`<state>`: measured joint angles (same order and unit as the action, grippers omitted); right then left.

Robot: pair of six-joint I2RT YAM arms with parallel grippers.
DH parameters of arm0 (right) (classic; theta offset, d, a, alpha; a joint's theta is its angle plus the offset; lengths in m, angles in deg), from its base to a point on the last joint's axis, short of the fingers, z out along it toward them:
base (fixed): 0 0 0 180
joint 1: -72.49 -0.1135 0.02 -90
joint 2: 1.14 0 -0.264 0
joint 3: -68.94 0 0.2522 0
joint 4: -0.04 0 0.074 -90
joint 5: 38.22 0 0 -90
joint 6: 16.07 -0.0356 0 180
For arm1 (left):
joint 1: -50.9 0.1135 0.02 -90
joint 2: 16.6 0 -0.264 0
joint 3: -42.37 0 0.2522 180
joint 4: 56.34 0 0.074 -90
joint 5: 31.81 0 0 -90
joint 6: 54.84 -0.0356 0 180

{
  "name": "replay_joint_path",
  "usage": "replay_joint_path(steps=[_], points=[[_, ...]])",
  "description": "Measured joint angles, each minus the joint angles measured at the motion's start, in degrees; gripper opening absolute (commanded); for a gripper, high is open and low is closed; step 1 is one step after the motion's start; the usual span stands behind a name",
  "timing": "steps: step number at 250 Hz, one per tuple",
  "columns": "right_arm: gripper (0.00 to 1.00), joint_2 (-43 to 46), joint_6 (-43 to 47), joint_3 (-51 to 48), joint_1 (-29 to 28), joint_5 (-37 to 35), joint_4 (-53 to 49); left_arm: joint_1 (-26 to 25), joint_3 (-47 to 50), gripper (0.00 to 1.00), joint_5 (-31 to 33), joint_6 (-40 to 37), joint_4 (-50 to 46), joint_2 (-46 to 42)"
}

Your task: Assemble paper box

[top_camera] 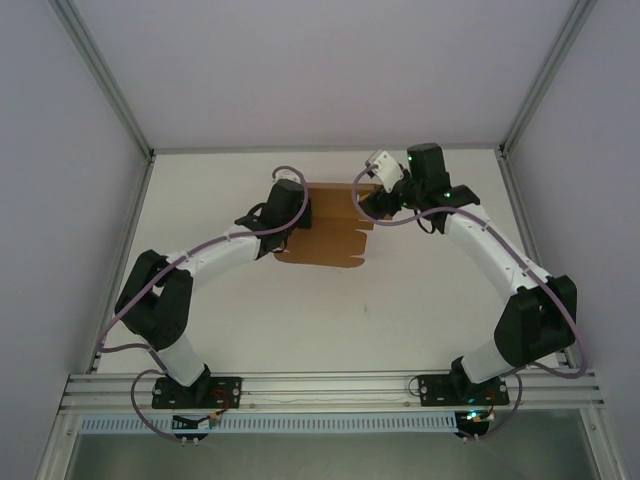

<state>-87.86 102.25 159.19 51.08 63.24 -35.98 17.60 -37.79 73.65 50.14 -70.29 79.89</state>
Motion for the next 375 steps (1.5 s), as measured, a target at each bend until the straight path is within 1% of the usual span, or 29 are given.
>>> replay_joint_path(steps=[21,29,49,60,76,88,112,135,170,233,251,274,293,316,336,343,361,375], points=[[0.72,-1.8,2.4,1.7,0.0,0.2,-1.3,0.0,-0.1,0.0,-0.1,0.0,-0.9,0.0],[0.7,-2.7,3.0,2.3,0.0,0.2,-1.7,0.0,-0.2,0.0,-0.1,0.0,-1.4,0.0],[0.61,-5.3,4.4,4.1,-0.1,0.2,-2.4,-0.1,-0.3,0.0,0.0,0.0,-2.2,0.0],[0.54,-6.6,5.4,5.0,-0.3,0.2,-2.7,-0.3,-0.6,0.0,0.0,0.0,-3.0,0.1],[0.48,-8.1,6.1,5.9,-0.6,0.0,-2.9,-0.4,-1.1,0.0,0.1,0.0,-3.4,0.2],[0.39,-8.8,6.5,6.1,-0.9,-0.6,-3.0,-0.4,-1.3,0.0,0.1,0.0,-3.7,0.2],[0.23,-9.2,7.3,6.1,-1.9,-2.5,-2.7,-0.4,-1.6,0.0,0.5,0.2,-4.7,0.2],[0.16,-9.1,7.0,5.8,-2.6,-4.4,-0.7,-0.4,-1.7,0.0,0.8,0.5,-5.7,0.2],[0.15,-9.1,4.8,3.2,-4.3,-8.3,4.1,-0.5,-2.4,0.0,1.9,2.1,-5.9,0.7],[0.16,-9.9,-5.0,0.0,-9.8,-20.9,14.1,-1.1,-4.7,0.0,5.5,6.9,-6.0,4.2],[0.16,-11.0,-8.8,0.0,-11.0,-24.5,16.5,-1.0,-5.1,0.0,5.9,8.2,-6.1,4.8],[0.18,-12.0,-16.8,-0.5,-11.7,-27.4,19.2,-1.1,-5.4,0.0,5.8,9.7,-6.1,5.1],[0.2,-11.9,-24.1,-2.3,-11.8,-27.9,22.7,-1.2,-5.4,0.0,5.4,10.5,-5.6,5.2],[0.21,-11.8,-33.1,-5.0,-11.7,-26.4,28.3,-1.2,-5.4,0.0,5.0,11.1,-5.5,5.2],[0.23,-11.8,-40.0,-7.2,-11.7,-25.0,33.2,-1.2,-5.4,0.0,5.1,11.4,-5.5,5.2],[0.25,-11.8,-41.9,-7.6,-11.7,-24.7,34.2,-1.2,-5.4,0.0,5.1,11.4,-5.6,5.2],[0.25,-11.8,-45.5,-8.2,-11.7,-24.3,36.2,-1.2,-5.4,0.0,5.0,11.6,-5.5,5.2],[0.28,-11.6,-47.3,-8.4,-11.8,-24.4,37.0,-1.2,-5.4,0.0,5.0,11.9,-5.3,5.2]])
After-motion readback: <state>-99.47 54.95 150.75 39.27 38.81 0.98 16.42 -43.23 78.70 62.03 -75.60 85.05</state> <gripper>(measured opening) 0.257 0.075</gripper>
